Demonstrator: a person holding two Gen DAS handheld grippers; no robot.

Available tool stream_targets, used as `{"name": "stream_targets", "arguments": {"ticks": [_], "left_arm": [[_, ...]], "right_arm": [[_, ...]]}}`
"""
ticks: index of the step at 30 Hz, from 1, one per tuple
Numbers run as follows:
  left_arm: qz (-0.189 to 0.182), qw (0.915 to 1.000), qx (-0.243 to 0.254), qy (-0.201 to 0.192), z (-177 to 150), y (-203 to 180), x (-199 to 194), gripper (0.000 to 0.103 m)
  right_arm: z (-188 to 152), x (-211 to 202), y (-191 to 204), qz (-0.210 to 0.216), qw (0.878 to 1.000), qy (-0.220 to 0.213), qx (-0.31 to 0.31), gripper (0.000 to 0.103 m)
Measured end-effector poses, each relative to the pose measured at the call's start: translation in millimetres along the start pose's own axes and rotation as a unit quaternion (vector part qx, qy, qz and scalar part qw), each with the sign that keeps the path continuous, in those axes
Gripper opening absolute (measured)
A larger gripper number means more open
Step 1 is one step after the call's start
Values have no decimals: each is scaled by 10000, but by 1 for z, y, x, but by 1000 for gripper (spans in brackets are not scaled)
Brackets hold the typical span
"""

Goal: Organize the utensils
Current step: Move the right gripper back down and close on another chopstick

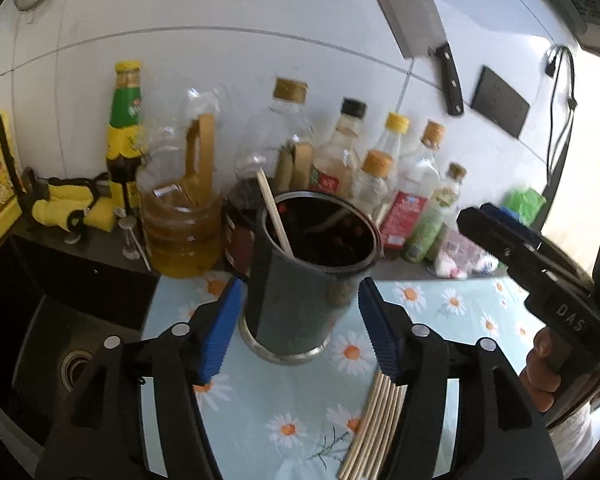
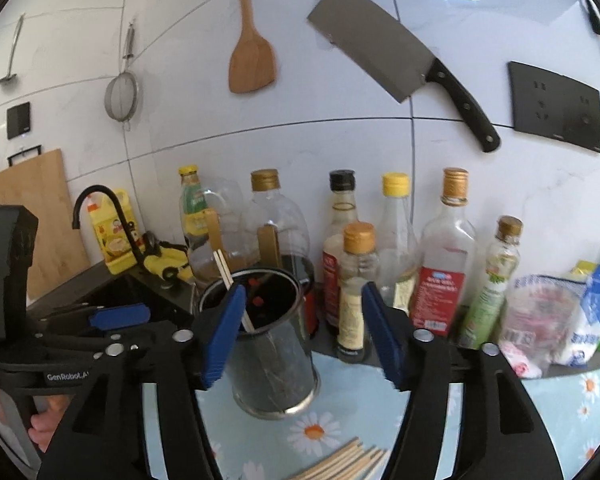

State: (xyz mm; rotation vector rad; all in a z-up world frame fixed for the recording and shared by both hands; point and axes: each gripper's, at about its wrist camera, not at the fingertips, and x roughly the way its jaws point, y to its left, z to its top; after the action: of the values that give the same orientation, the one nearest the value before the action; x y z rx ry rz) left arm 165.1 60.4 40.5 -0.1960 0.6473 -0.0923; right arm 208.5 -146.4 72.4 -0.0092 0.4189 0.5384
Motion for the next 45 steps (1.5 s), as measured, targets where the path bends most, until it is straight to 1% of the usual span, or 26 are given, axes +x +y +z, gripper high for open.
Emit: {"name": "stream_targets", "arguments": {"ticks": [1, 2, 3, 4, 6, 9, 15, 19, 24, 27, 31, 34, 37, 40, 45], "left_arm": [[-15, 10000, 52, 46, -2, -1, 2, 65], [-32, 9999, 116, 99, -4, -3, 4, 71], [-60, 9998, 156, 133, -6, -4, 6, 74], [-109, 9996, 197, 180, -8, -5, 7, 76], [-208, 9988, 307, 314, -12, -8, 14, 83], [-303, 9971, 459, 525, -18, -12, 26, 89], [-463, 9918, 721, 945, -31, -18, 53, 93], [-622, 9859, 911, 1260, -40, -23, 72, 94], [-888, 9742, 1180, 1708, -55, -29, 97, 95], [-926, 9672, 1430, 1884, -62, -34, 108, 95], [-1012, 9576, 1646, 2136, -71, -38, 123, 95], [-1090, 9522, 1707, 2287, -75, -40, 133, 95], [-1088, 9485, 1779, 2386, -79, -41, 139, 95], [-1122, 9419, 1916, 2519, -84, -43, 147, 95], [-989, 9361, 2284, 2487, -87, -54, 151, 95]], "right_arm": [[-2, -2, 0, -56, 10000, 11, 7, 64], [-3, -4, 0, -100, 9999, 35, 22, 68], [-5, -6, -1, -136, 9999, 58, 42, 74], [-7, -8, -2, -189, 9998, 69, 63, 76], [-11, -14, -3, -309, 9994, 88, 109, 84], [-17, -19, -6, -537, 9983, 146, 179, 85], [-31, -20, -15, -972, 9935, 505, 305, 86], [-46, -22, -23, -1197, 9891, 704, 489, 86], [-68, -23, -32, -1493, 9811, 950, 783, 87], [-80, -21, -35, -1659, 9757, 1093, 924, 87], [-96, -17, -40, -1829, 9677, 1325, 1123, 87], [-107, -14, -43, -1906, 9623, 1510, 1217, 87], [-118, -10, -46, -1983, 9572, 1667, 1288, 87], [-128, -6, -49, -2022, 9521, 1836, 1376, 87], [-147, 2, -50, -2107, 9438, 2127, 1400, 87]]}}
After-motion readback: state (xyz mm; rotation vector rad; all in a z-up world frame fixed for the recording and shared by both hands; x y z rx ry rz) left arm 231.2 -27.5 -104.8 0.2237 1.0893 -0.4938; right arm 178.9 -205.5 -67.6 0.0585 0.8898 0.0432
